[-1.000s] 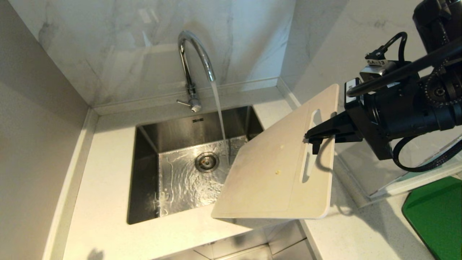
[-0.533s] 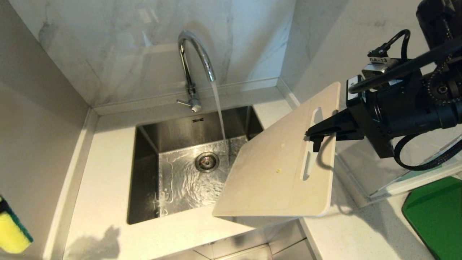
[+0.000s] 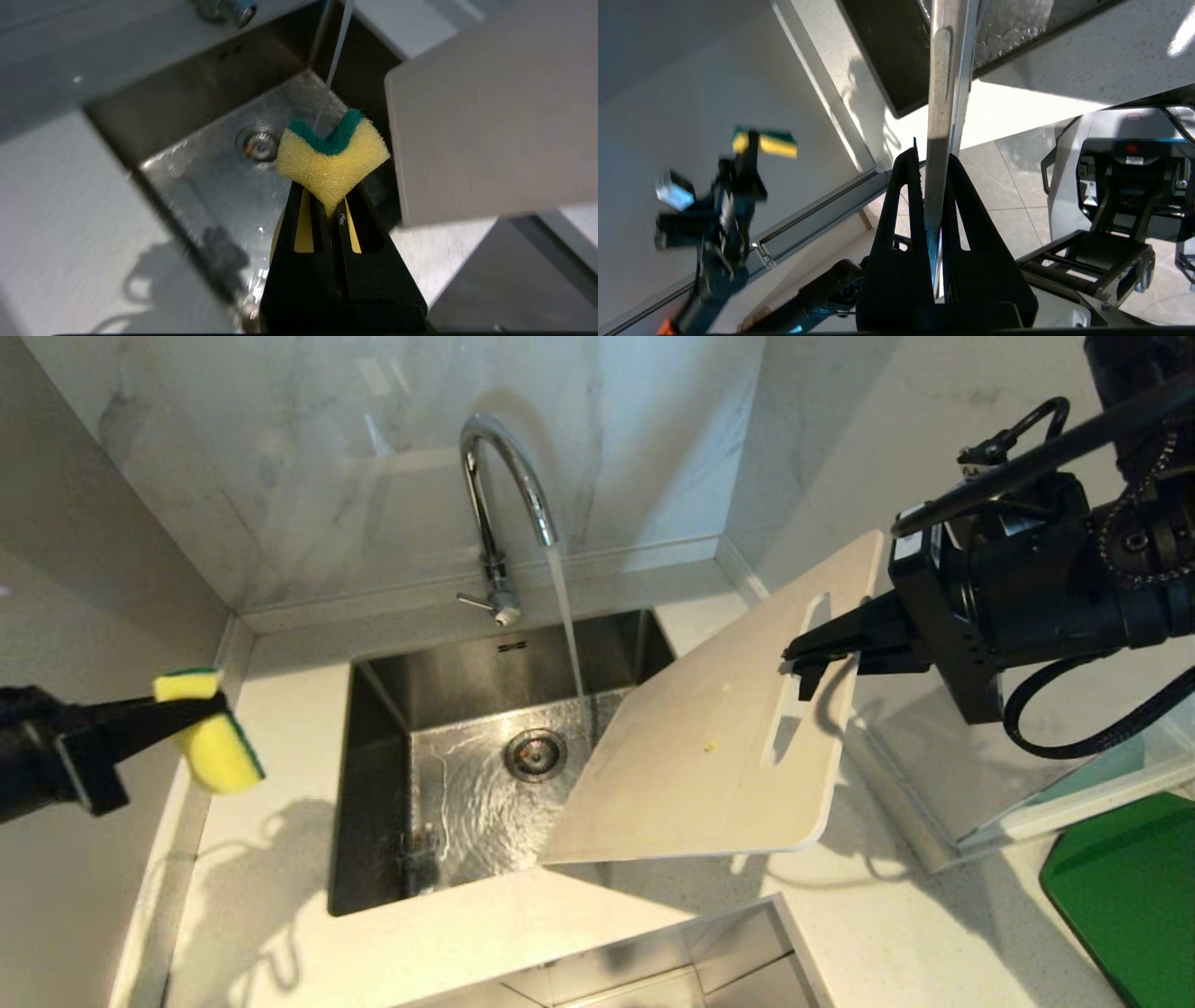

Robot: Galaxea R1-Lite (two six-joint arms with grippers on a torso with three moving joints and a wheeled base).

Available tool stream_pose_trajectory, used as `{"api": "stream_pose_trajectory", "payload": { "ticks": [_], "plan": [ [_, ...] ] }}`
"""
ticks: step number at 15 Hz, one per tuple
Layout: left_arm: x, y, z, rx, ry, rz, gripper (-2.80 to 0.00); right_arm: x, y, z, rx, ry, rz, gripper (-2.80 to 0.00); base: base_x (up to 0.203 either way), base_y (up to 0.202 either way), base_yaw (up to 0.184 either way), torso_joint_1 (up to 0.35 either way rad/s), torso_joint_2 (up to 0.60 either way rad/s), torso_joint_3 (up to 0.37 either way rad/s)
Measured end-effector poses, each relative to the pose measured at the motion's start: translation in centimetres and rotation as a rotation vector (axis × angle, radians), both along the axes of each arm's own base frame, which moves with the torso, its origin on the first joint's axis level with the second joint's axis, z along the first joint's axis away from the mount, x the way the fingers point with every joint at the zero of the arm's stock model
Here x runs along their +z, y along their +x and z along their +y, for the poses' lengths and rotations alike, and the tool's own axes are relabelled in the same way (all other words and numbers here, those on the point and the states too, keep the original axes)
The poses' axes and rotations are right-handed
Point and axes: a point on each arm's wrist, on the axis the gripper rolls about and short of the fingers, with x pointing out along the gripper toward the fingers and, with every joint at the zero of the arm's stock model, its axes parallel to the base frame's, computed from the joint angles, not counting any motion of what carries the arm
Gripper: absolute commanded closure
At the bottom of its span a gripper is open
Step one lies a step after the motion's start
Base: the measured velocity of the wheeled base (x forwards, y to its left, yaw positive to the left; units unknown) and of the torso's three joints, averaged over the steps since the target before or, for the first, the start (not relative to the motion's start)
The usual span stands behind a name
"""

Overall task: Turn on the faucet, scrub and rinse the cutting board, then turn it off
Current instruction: Put down the cleaning cloth

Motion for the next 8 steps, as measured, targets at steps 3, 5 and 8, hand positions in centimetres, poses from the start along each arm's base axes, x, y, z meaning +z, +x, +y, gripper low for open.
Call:
{"api": "stream_pose_trajectory", "payload": {
  "ticks": [3, 5, 8],
  "plan": [
    [1.2, 6.4, -3.4, -0.099, -0.052, -0.061, 0.00, 0.2, 0.2, 0.1, 0.003, 0.001, -0.009, 0.00, 0.000, 0.000, 0.000, 0.000, 0.00, 0.000],
    [1.8, 9.5, -6.8, -0.160, -0.115, -0.069, 0.00, 0.5, 0.4, 0.2, 0.022, 0.017, -0.021, 0.00, 0.000, 0.000, 0.000, 0.000, 0.00, 0.000],
    [2.2, 11.5, -12.2, -0.184, -0.190, -0.043, 0.00, 0.7, 0.9, 0.4, 0.059, 0.042, -0.032, 0.00, 0.000, 0.000, 0.000, 0.000, 0.00, 0.000]
  ]
}}
